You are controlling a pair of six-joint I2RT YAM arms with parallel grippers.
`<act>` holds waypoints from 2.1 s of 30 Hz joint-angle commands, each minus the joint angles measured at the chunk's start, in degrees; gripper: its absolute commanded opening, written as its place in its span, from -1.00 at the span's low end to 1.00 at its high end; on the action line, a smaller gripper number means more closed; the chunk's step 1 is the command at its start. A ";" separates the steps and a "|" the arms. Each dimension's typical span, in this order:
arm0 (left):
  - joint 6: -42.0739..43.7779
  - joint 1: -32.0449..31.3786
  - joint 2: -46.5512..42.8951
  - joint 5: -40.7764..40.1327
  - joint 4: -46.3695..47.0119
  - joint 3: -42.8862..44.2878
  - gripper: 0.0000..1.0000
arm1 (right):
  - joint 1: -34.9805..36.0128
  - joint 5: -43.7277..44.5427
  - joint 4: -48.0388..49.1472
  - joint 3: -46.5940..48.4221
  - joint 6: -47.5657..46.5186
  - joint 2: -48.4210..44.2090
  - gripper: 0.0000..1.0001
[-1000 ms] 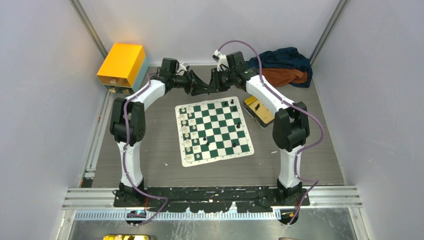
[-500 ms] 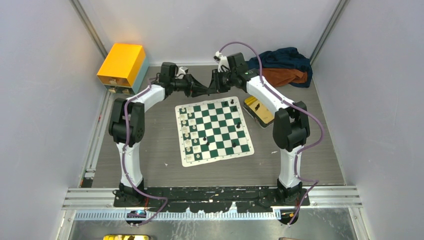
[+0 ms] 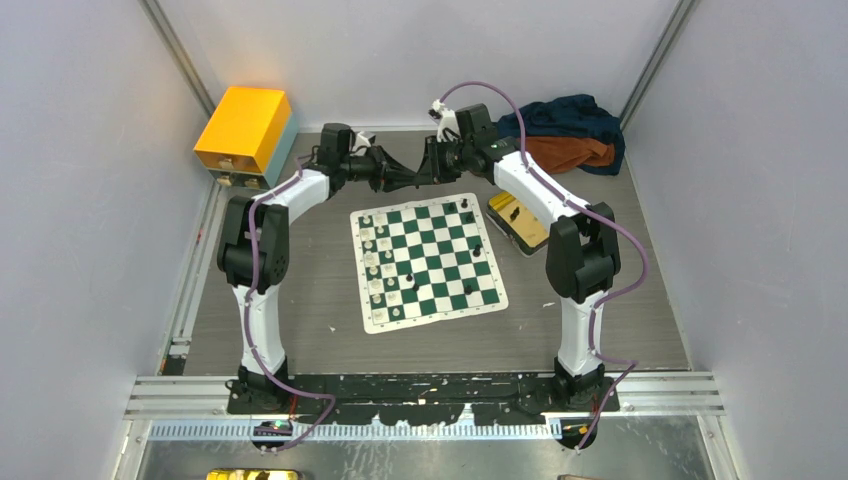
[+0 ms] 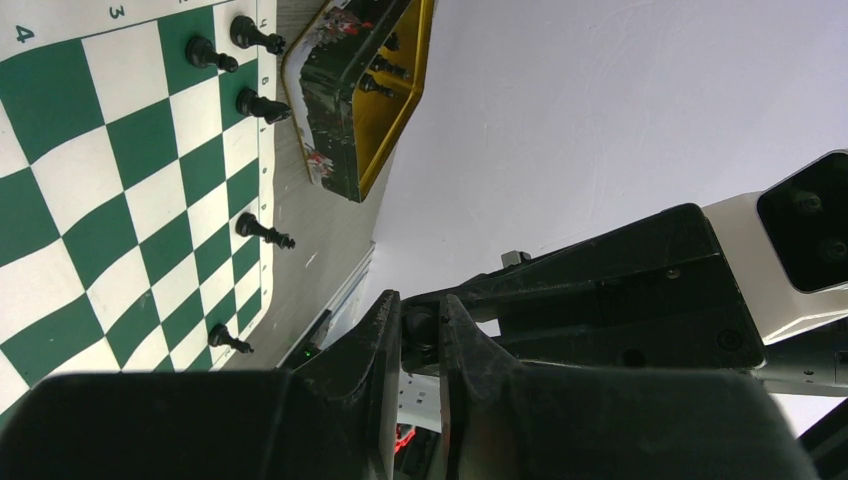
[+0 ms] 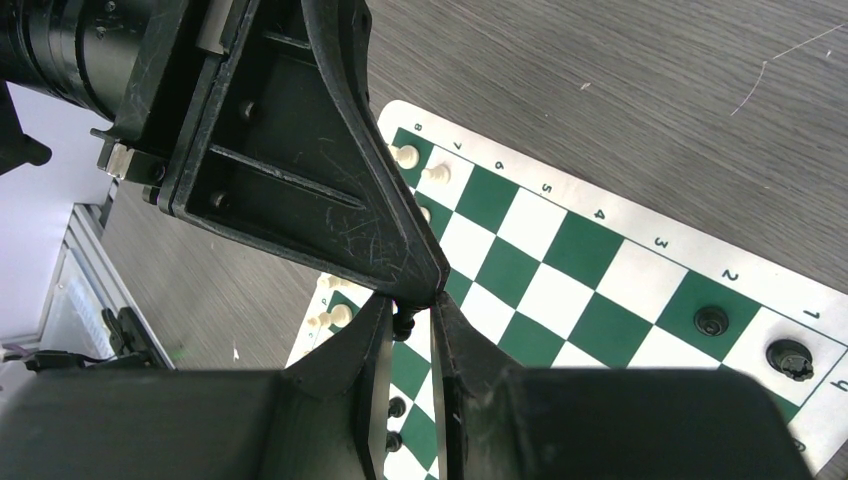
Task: Set up the chess pieces on the board
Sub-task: Place the chess piece on the chessboard.
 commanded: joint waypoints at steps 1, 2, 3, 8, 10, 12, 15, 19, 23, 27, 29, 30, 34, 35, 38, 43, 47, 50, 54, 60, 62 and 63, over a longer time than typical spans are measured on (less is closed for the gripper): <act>-0.65 -2.23 -5.00 7.10 2.37 0.59 -1.00 | 0.38 0.48 6.30 1.03 -0.17 0.08 -0.73; -0.43 -2.19 -5.02 6.92 1.95 0.63 -1.00 | 0.34 0.40 6.25 1.10 -0.16 0.11 -0.66; -0.15 -2.11 -5.01 6.69 1.60 0.67 -1.00 | 0.35 0.32 6.21 1.30 -0.16 0.14 -0.59; 0.36 -1.83 -5.05 5.70 0.66 0.83 -1.00 | 0.34 -0.05 6.12 1.72 -0.05 0.01 -0.41; 0.77 -1.83 -4.86 5.36 0.07 1.08 -1.00 | 0.36 -0.13 6.12 1.71 -0.03 -0.03 -0.37; 1.31 -1.83 -4.81 4.96 -0.01 1.35 -1.00 | 0.28 -0.28 6.12 1.80 0.00 -0.03 -0.35; 2.04 -1.83 -4.70 4.44 -2.30 1.79 -1.00 | 0.28 -0.32 6.12 1.76 0.02 -0.04 -0.34; 2.22 -1.83 -4.48 4.31 -2.63 1.99 -1.00 | 0.06 -0.32 6.27 1.75 0.00 -0.04 -0.34; 2.69 -1.81 -4.39 4.10 -3.01 1.82 -1.00 | -0.15 -0.41 6.63 1.51 0.23 -0.15 -0.34; 2.79 -1.79 -4.39 3.75 -3.39 1.86 -1.00 | -0.21 -0.50 7.03 1.24 0.33 -0.41 -0.34; 3.07 -1.75 -4.41 3.61 -3.79 2.03 -1.00 | -0.24 -0.42 7.36 1.12 0.47 -0.69 -0.33; 3.16 -1.77 -4.38 3.49 -4.05 2.07 -1.00 | -0.25 -0.41 7.42 1.04 0.47 -0.80 -0.33; 3.77 -1.74 -4.47 3.06 -4.75 2.08 -1.00 | -0.36 -0.50 7.74 0.94 0.65 -1.18 -0.33; 3.82 -1.74 -4.40 2.94 -4.90 2.09 -1.00 | -0.41 -0.50 7.78 0.92 0.79 -1.16 -0.32; 4.11 -1.74 -4.40 2.57 -5.48 2.17 -1.00 | -0.50 -0.59 7.88 0.89 0.89 -1.28 -0.32; 4.51 -1.74 -4.39 2.08 -6.19 2.17 -1.00 | -0.46 -0.76 7.88 0.84 0.90 -1.47 -0.29; 4.70 -1.66 -4.11 1.68 -6.64 2.38 -1.00 | -0.47 -0.81 7.94 0.81 0.87 -1.68 -0.28; 4.76 -1.57 -3.89 1.33 -6.99 2.58 -1.00 | -0.58 -0.82 7.88 0.93 0.70 -1.83 -0.27; 4.80 -1.35 -3.56 0.98 -7.35 2.79 -1.00 | -0.58 -0.96 7.75 1.11 0.61 -1.91 -0.26; 4.76 -0.89 -2.96 0.44 -7.66 2.85 -1.00 | -0.69 -0.78 7.43 1.47 0.30 -2.16 -0.25; 4.46 -0.71 -2.75 0.17 -7.51 2.87 -1.00 | -0.66 -0.71 7.27 1.56 -0.01 -2.20 -0.25; 4.25 -0.69 -2.62 0.07 -7.36 2.95 -1.00 | -0.63 -0.64 7.14 1.63 -0.05 -2.26 -0.24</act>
